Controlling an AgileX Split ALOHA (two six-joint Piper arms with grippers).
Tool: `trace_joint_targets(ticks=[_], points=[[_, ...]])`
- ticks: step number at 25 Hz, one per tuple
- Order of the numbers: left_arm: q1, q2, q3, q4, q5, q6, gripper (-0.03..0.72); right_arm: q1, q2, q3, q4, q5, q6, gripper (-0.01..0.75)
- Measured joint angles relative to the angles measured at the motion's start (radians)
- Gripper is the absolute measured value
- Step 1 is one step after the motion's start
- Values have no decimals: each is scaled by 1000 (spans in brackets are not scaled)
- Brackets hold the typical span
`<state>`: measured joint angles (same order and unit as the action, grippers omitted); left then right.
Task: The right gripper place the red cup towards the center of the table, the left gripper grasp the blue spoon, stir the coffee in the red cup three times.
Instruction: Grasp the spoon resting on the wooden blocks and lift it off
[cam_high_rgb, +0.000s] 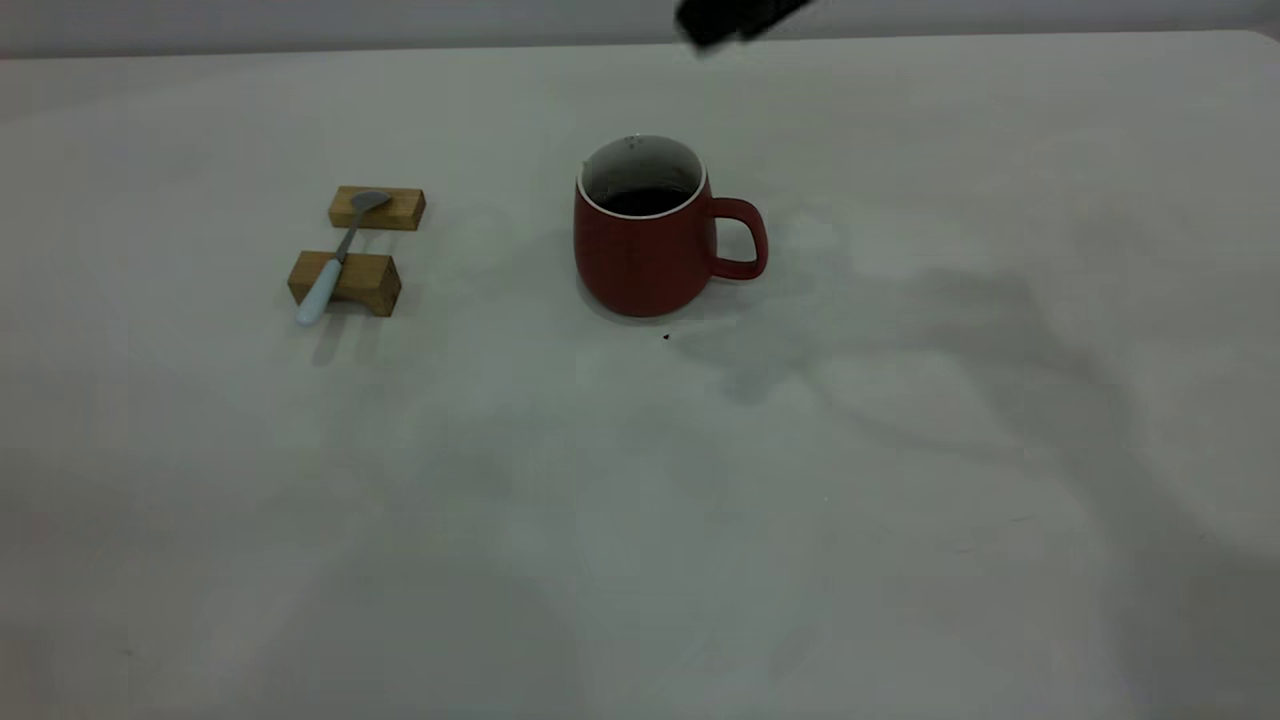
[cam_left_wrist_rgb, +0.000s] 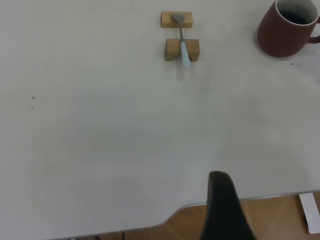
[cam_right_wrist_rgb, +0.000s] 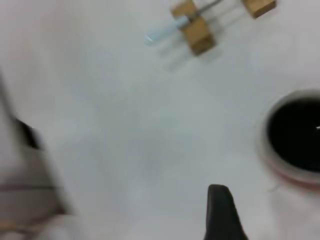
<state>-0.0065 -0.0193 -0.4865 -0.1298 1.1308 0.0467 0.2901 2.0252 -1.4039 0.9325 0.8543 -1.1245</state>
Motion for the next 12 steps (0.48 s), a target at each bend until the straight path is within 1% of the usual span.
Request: trace_joint_targets(ticks=[2,6,8,10,12], points=[[0,0,0,0,0,0,533,0,-115,61,-115,38,217,512],[0,0,0,0,0,0,533,0,-387,234,-384,68,487,512],[0,0,0,0,0,2,533,-6,-519,336,-481,77,607,512],[0,0,0,0,0,1,533,-38,-657,455,-536,86,698,512],[0,0,0,0,0,1,533,-95,-775,565,-562,99,768,512]])
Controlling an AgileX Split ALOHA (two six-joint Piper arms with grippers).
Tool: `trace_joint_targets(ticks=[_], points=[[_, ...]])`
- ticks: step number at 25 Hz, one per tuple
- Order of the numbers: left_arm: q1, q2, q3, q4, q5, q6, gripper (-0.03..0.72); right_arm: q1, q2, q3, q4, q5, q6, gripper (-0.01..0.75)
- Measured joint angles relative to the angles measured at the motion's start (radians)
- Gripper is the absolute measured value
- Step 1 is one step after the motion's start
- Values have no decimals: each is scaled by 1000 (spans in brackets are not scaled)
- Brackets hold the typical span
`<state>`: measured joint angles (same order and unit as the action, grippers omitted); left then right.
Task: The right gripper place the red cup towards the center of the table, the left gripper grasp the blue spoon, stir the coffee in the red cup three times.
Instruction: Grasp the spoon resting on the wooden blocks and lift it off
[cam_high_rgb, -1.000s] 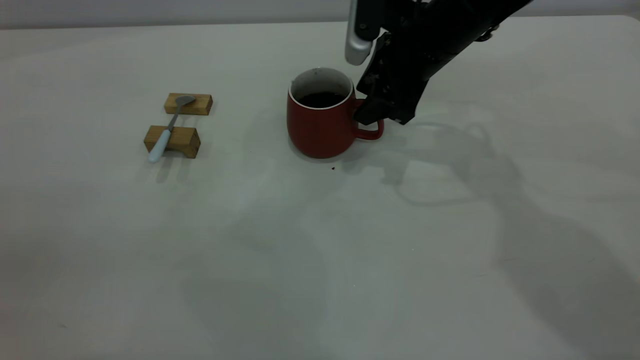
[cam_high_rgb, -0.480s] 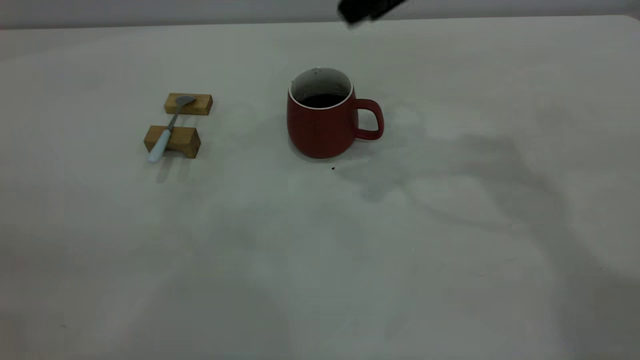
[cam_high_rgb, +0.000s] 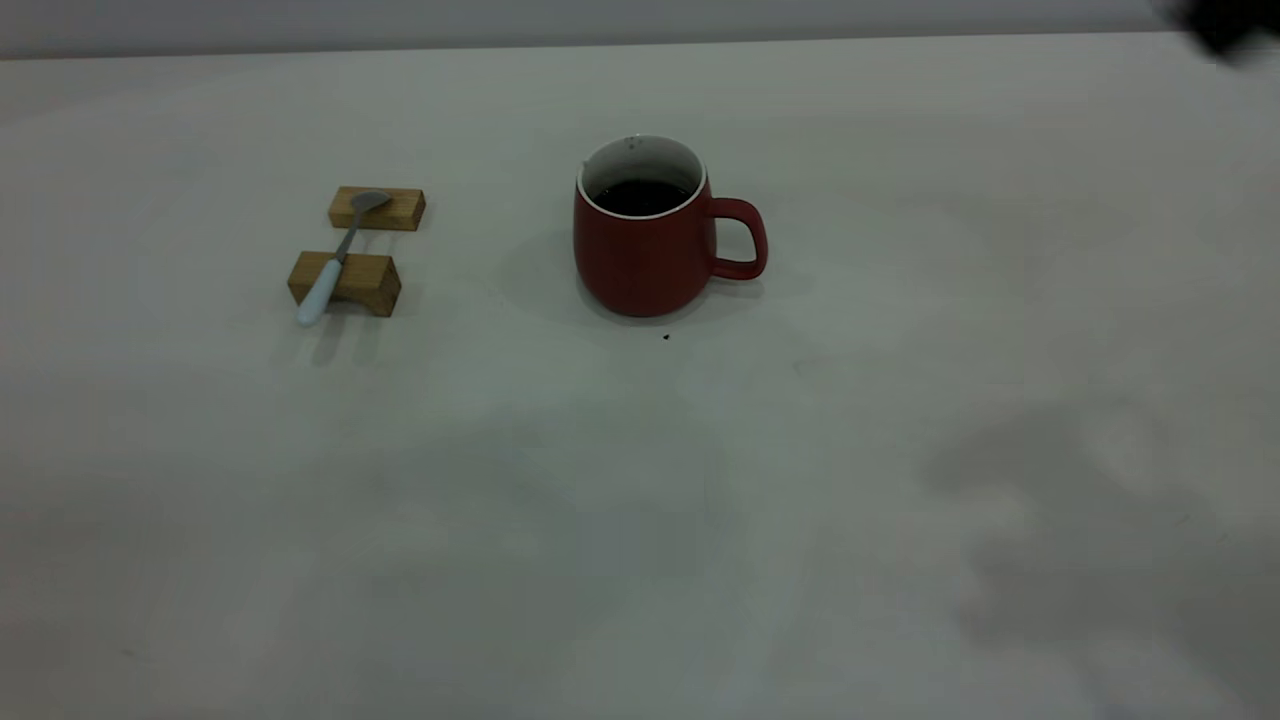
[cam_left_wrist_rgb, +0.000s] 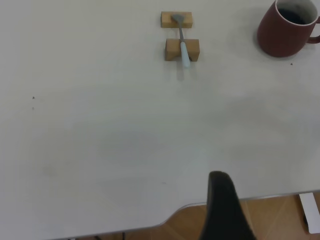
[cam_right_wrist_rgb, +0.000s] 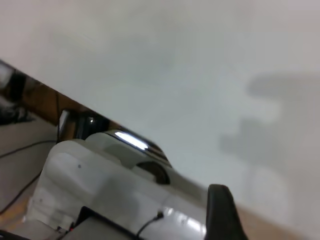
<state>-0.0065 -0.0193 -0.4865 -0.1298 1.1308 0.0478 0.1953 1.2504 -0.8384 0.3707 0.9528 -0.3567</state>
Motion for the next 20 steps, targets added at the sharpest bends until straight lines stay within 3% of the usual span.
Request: trace_joint_targets(ticks=[4,6,13,20], points=[[0,0,0,0,0,0,533,-123,-250,208,-60,27,42,512],[0,0,0,0,0,0,533,-150,-395,283,-99,39,53,512],[0,0,0,0,0,0,533,-156,-866,342,-317,172,269,512],[0,0,0,0,0,0,533,-119,-1103,369,-432,176,469,512]])
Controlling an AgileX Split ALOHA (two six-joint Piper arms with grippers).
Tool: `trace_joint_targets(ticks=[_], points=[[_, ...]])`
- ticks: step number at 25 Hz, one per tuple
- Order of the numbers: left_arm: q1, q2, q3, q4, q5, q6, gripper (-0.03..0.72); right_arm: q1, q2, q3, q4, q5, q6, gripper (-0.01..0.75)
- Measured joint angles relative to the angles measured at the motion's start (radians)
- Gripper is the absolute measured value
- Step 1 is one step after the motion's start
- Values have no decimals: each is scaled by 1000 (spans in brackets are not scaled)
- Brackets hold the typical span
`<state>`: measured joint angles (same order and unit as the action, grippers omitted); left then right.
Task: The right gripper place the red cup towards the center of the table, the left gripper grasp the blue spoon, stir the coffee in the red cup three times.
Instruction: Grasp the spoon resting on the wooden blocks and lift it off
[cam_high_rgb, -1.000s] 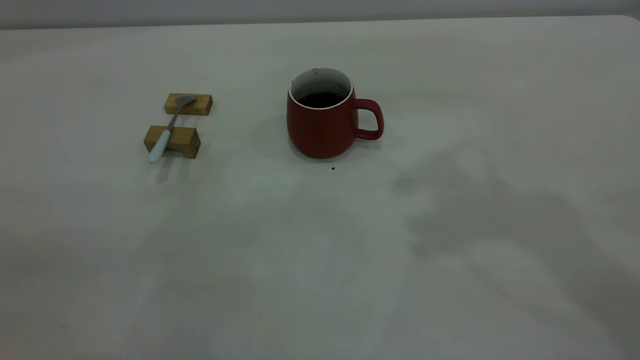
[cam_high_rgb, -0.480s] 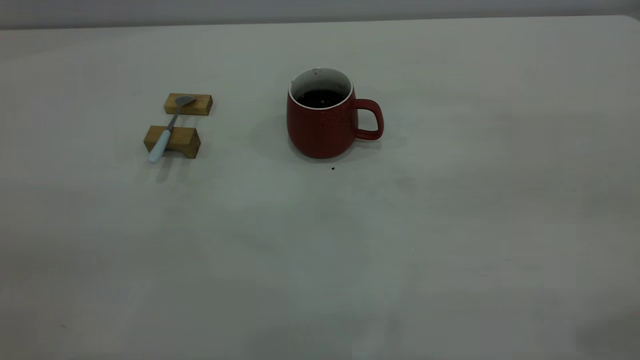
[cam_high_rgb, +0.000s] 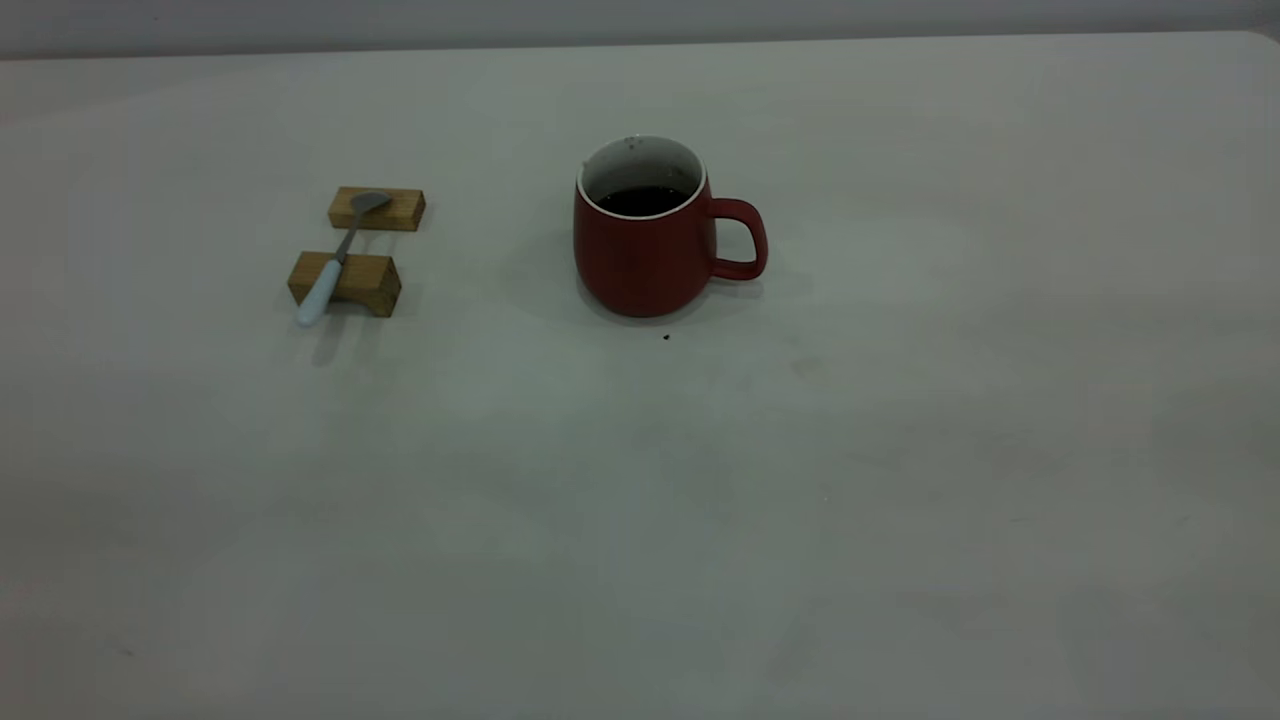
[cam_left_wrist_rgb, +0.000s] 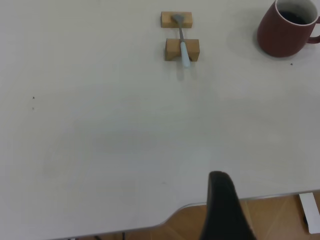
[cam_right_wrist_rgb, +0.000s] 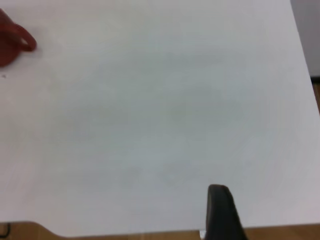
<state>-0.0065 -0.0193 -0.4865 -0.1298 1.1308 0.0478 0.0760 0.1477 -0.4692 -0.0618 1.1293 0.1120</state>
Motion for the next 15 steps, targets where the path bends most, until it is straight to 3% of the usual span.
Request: trace_joint_targets(ticks=[15], points=[[0,0,0,0,0,-1,533,5,-128,0,-5,1,7,511]])
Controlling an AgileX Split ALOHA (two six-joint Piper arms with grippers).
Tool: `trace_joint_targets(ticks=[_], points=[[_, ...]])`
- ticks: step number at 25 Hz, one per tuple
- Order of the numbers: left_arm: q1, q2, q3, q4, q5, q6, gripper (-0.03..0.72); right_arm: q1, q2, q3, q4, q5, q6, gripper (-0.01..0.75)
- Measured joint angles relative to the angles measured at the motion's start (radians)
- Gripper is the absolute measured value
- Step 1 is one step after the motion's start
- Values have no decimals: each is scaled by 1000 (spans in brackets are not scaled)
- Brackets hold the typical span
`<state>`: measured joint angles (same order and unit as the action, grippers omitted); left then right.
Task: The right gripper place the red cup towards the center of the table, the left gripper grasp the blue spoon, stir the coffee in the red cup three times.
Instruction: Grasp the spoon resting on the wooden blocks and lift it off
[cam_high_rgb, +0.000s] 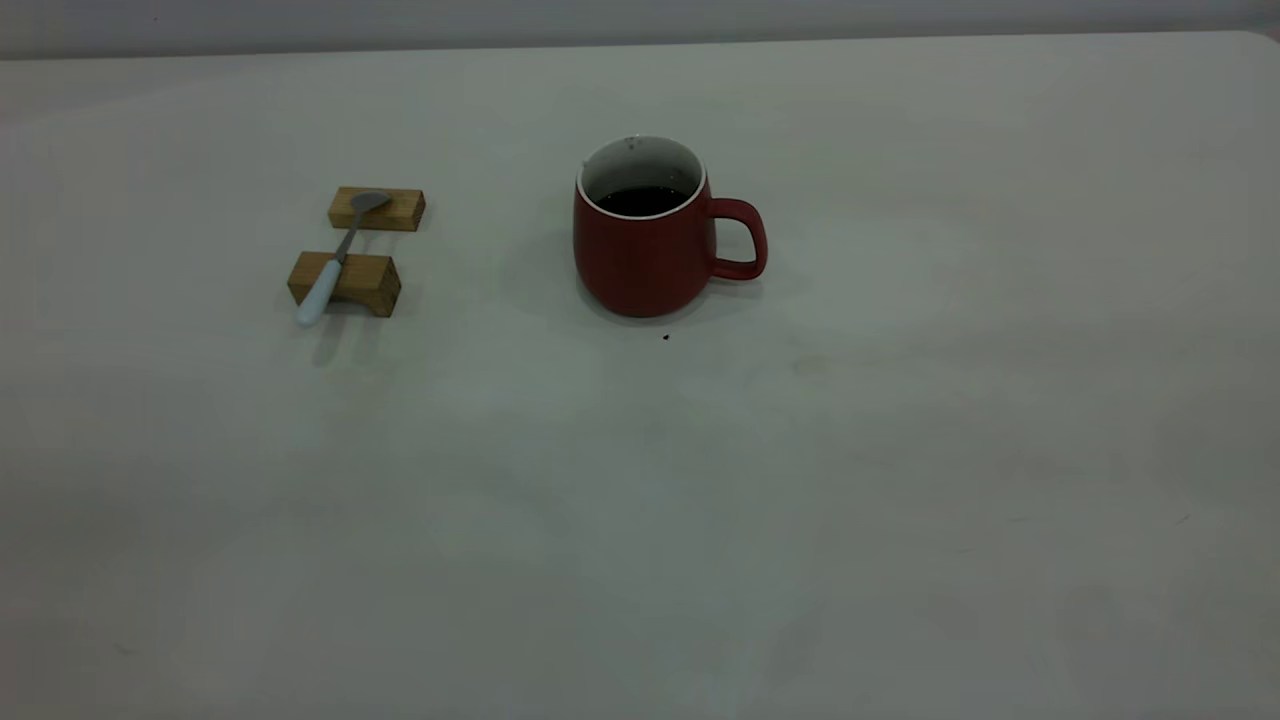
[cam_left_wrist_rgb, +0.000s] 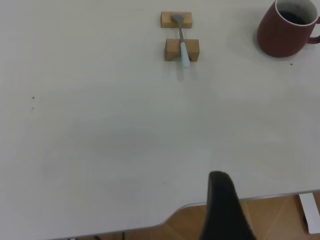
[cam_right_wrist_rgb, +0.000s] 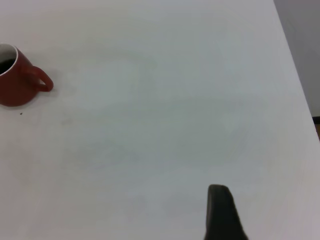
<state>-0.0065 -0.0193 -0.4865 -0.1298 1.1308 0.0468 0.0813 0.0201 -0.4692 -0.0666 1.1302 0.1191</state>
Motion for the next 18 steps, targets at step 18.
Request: trace_joint_targets(ticks=[18], points=[[0,79,0,0,-12,-69,533,0,0,0,-1,0,0,510]])
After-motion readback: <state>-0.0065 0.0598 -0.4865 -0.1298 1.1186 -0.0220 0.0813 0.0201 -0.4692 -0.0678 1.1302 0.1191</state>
